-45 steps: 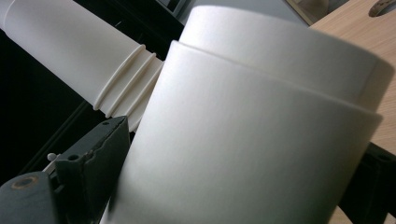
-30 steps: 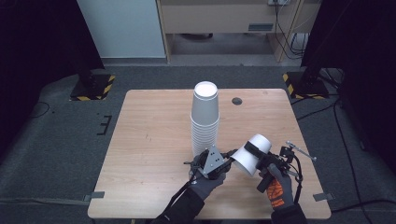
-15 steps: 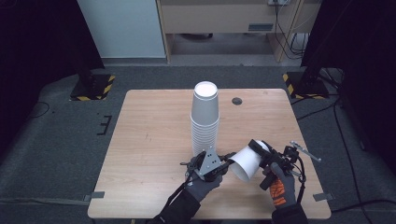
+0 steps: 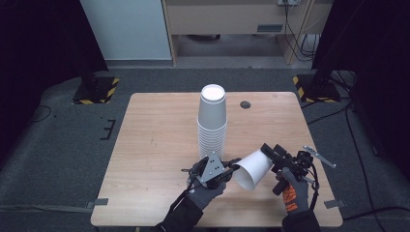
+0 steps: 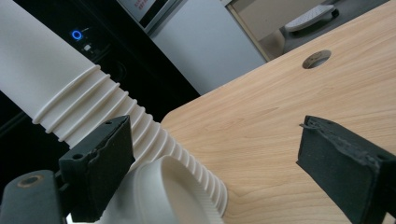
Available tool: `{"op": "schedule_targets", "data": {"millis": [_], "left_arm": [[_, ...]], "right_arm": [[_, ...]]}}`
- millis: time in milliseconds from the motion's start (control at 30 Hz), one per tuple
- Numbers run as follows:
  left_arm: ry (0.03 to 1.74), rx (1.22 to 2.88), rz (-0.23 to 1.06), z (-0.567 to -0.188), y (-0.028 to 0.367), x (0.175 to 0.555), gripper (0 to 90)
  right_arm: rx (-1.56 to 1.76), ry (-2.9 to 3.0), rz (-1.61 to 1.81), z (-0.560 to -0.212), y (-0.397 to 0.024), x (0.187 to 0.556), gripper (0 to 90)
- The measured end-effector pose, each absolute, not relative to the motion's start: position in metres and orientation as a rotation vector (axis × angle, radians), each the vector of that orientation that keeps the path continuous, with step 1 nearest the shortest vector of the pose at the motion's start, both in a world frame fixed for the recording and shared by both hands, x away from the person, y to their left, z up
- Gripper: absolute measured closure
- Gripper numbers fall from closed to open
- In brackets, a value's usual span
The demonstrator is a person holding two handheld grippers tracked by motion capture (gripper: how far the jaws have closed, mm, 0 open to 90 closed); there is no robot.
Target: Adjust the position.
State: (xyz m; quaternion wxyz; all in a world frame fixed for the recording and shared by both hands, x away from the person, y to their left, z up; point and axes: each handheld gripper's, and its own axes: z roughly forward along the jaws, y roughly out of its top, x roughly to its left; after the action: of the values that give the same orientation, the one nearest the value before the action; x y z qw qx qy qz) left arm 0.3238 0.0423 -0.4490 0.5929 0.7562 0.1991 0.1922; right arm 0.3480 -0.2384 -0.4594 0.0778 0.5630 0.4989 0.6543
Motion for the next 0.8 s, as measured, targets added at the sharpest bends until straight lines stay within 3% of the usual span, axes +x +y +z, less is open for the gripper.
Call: {"op": "schedule_targets", "data": {"millis": [800], "left_arm": [[0.493, 1.769, 0.43, -0.437, 0.088, 0.317, 85.6]], "right_arm": [[1.583, 1.541, 1.698, -0.462, -0.259, 0.353, 11.8]]}}
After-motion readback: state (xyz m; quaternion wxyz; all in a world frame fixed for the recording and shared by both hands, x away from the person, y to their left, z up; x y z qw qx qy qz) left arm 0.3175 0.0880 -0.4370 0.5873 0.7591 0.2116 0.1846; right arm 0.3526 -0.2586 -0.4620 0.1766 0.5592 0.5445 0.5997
